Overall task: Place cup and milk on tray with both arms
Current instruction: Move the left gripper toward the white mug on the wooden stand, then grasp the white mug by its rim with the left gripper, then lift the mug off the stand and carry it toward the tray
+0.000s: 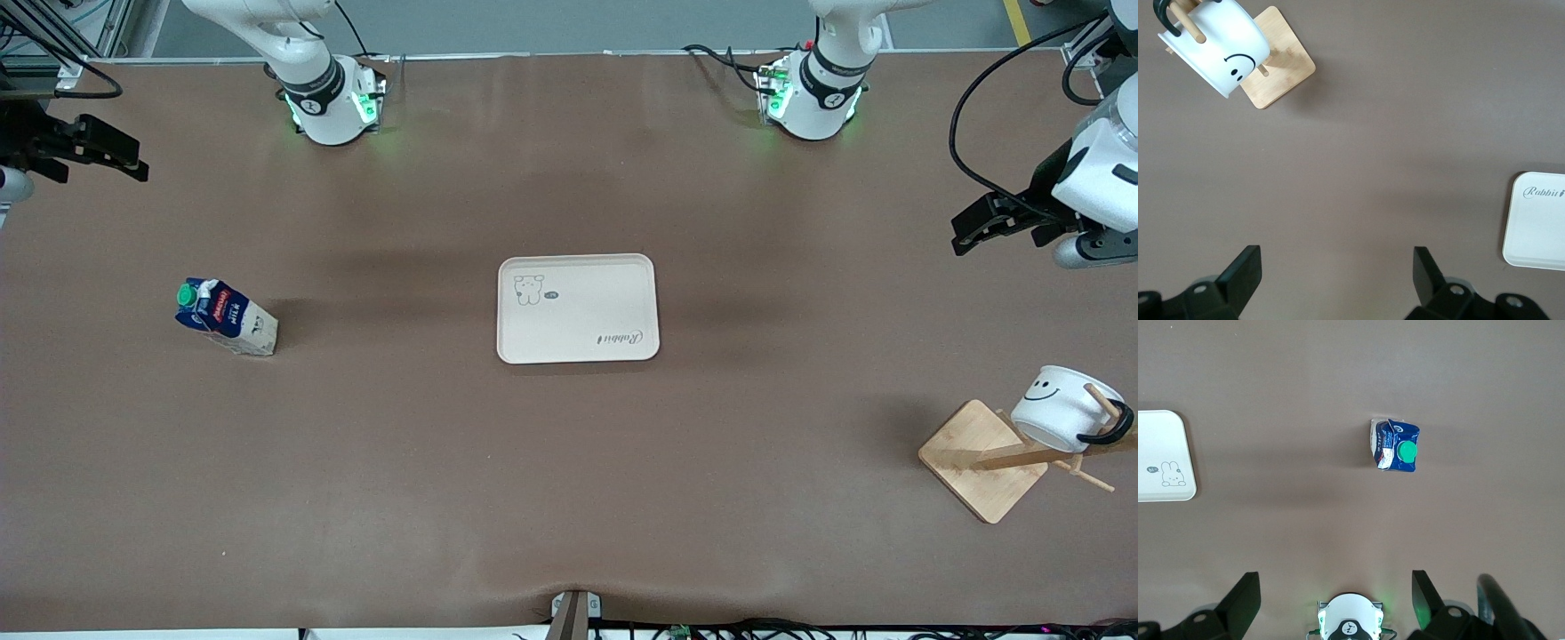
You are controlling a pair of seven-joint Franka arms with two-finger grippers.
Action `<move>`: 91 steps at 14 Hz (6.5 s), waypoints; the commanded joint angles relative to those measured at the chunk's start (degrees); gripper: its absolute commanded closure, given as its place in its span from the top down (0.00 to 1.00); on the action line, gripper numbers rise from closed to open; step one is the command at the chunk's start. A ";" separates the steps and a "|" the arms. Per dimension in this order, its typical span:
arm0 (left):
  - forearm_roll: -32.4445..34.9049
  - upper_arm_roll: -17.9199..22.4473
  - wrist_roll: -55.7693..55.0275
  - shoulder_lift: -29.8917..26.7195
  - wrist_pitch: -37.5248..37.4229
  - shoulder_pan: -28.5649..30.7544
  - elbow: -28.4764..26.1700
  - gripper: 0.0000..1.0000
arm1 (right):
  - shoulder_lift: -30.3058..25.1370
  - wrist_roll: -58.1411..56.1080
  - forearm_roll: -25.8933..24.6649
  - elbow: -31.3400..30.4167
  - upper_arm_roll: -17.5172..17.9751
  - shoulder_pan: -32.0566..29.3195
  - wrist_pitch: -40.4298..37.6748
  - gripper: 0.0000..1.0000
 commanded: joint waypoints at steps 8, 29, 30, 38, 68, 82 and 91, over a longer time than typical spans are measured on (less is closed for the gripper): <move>0.12 0.03 2.89 1.00 -2.82 0.90 0.86 1.00 | 0.40 -0.07 0.35 0.84 -0.15 0.26 -0.27 1.00; -14.11 -0.49 4.88 6.18 23.97 16.37 -6.88 1.00 | 1.63 -1.13 0.44 1.71 -0.23 0.09 -0.45 1.00; -14.11 -0.49 5.70 7.14 27.12 16.10 -7.75 1.00 | 1.71 -1.13 0.35 1.71 -0.23 -0.09 -0.45 1.00; -13.59 -1.55 25.20 14.62 41.39 18.74 -8.55 1.00 | 2.24 -1.39 0.35 1.63 -0.32 -0.26 -0.89 1.00; -14.12 -5.33 24.86 19.02 24.71 17.86 -0.38 0.00 | 7.78 -10.45 -3.60 5.85 -0.23 0.35 -2.12 1.00; -11.58 -14.29 -7.08 18.40 9.22 10.24 4.11 0.00 | 6.82 -0.43 -0.54 0.24 -0.50 -1.58 -4.32 1.00; -9.02 -13.59 -35.93 29.64 14.22 -11.13 6.92 0.00 | 0.49 -0.43 1.49 -11.72 -0.58 -5.27 4.56 1.00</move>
